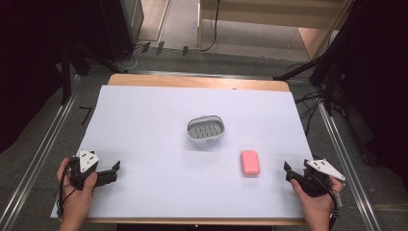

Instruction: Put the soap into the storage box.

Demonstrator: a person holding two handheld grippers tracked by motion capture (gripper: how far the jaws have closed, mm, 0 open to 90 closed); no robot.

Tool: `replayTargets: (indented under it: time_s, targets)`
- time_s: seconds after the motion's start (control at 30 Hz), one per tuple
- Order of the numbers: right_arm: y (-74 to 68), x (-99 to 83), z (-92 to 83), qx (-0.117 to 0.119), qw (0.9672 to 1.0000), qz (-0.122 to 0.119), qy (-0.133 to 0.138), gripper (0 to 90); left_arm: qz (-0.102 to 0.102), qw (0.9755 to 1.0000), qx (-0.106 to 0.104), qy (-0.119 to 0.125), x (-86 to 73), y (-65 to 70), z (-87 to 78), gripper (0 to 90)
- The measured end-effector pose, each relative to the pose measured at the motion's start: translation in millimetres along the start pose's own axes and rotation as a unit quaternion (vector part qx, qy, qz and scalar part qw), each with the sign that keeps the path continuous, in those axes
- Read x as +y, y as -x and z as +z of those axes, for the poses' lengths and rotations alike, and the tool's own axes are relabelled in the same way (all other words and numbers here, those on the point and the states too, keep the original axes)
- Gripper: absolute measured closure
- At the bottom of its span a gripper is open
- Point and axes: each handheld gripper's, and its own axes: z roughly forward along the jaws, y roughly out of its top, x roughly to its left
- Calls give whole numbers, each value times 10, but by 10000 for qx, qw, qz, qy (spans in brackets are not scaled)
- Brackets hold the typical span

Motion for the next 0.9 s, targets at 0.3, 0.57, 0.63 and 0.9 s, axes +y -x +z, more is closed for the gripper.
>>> replayTargets:
  time_s: [0.3, 0.57, 0.63, 0.9]
  targets:
    - [-188, 111, -13, 98, 9994, -225, -240, 287, 2, 10000, 0, -10, 1, 0, 0, 77]
    - [-276, 190, 24, 201, 9983, -281, -468, 301, 5, 10000, 6, -16, 1, 1, 0, 77]
    - [-298, 205, 36, 222, 9978, -275, -557, 304, 3, 10000, 10, -12, 1, 1, 0, 77]
    - [-374, 269, 65, 368, 9952, -323, -851, 304, 9, 10000, 24, -10, 1, 4, 0, 76]
